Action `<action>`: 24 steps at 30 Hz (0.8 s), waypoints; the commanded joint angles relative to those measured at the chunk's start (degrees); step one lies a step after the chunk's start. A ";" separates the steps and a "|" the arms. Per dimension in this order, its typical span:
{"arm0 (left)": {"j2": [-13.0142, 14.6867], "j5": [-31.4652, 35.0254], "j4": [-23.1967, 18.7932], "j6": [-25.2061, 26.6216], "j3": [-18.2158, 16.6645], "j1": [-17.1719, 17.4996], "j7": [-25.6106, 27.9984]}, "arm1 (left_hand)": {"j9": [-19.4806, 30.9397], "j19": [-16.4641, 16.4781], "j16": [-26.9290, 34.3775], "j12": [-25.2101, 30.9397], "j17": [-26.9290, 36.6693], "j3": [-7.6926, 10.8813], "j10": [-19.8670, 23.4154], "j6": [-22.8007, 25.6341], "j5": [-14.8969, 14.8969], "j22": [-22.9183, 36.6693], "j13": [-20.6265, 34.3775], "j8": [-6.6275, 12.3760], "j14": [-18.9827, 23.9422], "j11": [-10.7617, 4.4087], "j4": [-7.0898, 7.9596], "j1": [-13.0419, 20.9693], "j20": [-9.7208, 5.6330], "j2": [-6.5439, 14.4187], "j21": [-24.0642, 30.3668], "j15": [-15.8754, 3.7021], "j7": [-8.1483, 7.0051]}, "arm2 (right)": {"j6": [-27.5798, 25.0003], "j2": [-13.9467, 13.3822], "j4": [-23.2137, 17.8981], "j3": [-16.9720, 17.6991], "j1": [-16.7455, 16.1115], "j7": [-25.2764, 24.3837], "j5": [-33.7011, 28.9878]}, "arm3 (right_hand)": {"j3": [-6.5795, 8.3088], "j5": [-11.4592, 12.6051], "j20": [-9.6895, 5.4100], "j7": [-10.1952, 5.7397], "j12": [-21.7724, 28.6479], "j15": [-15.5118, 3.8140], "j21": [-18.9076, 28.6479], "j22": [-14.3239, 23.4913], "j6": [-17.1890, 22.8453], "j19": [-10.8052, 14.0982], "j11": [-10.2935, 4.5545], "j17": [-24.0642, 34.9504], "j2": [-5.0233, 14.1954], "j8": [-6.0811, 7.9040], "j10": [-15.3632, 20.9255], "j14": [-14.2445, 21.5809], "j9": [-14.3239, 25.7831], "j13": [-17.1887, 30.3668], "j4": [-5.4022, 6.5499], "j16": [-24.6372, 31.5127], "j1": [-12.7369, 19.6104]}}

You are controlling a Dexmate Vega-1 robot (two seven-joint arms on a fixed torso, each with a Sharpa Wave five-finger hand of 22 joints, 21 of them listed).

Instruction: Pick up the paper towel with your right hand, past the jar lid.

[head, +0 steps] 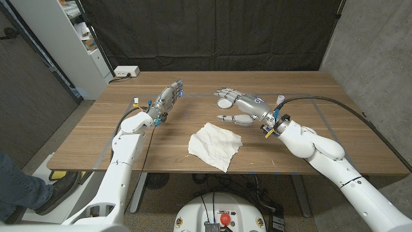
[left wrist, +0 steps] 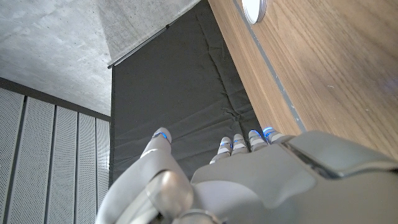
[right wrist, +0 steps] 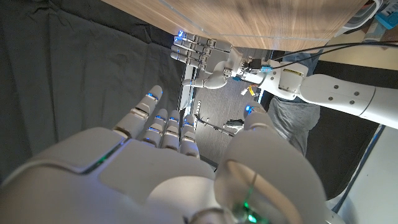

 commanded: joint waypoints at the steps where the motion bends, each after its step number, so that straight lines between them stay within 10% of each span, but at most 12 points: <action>1: -0.09 0.00 1.08 -0.39 0.02 -0.59 -0.06 | 0.19 -5.99 -0.10 0.03 0.24 0.13 -1.07 -0.14 -0.03 0.14 0.10 0.05 -2.70 0.07 -0.48 0.16 0.02 0.76 0.15 0.26 0.01 | -1.37 -1.39 0.56 -1.53 0.63 0.71 -0.29 | 0.24 0.39 0.16 -0.53 0.35 -0.02 -0.14 0.19 0.31 0.42 0.01 0.24 -0.01 0.26 0.75 0.44 0.18 0.14 -0.34 0.46 0.27; 24: 0.07 0.19 1.17 -0.30 -0.04 -1.10 -0.27 | 0.19 -6.14 -0.09 0.05 0.24 0.11 -1.10 -0.12 -0.03 0.14 0.10 0.08 -2.78 -0.14 -0.65 0.14 0.25 0.89 0.16 0.16 -0.08 | -2.75 -3.32 0.67 -3.11 1.77 4.02 0.62 | 0.44 0.56 0.28 -0.50 0.43 -0.20 -0.09 0.18 2.41 0.60 0.04 0.25 0.28 0.93 1.34 1.08 0.21 0.19 -0.62 0.61 0.70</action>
